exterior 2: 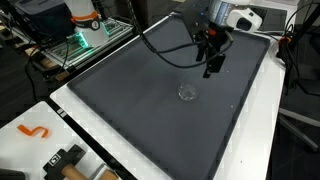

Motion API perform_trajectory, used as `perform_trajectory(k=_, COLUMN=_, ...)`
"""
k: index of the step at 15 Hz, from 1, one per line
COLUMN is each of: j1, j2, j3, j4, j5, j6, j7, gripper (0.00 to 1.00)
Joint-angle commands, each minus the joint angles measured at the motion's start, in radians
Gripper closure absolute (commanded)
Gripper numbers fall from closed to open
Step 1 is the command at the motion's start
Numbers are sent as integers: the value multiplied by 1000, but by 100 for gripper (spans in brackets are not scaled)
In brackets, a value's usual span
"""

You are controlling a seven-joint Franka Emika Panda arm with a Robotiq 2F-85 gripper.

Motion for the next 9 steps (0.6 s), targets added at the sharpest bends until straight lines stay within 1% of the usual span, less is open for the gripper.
perform_trajectory(k=1, j1=58, j2=24, j3=-25, j4=65, j5=-69, j6=-88, j7=147, gripper=0)
perform_trajectory(k=6, j1=118, j2=71, j3=-42, j4=152, j5=-130, j6=-206, j7=321, gripper=0)
perform_trajectory(k=9, j1=141, j2=107, j3=-52, j4=203, j5=-151, j6=-248, j7=394, gripper=0)
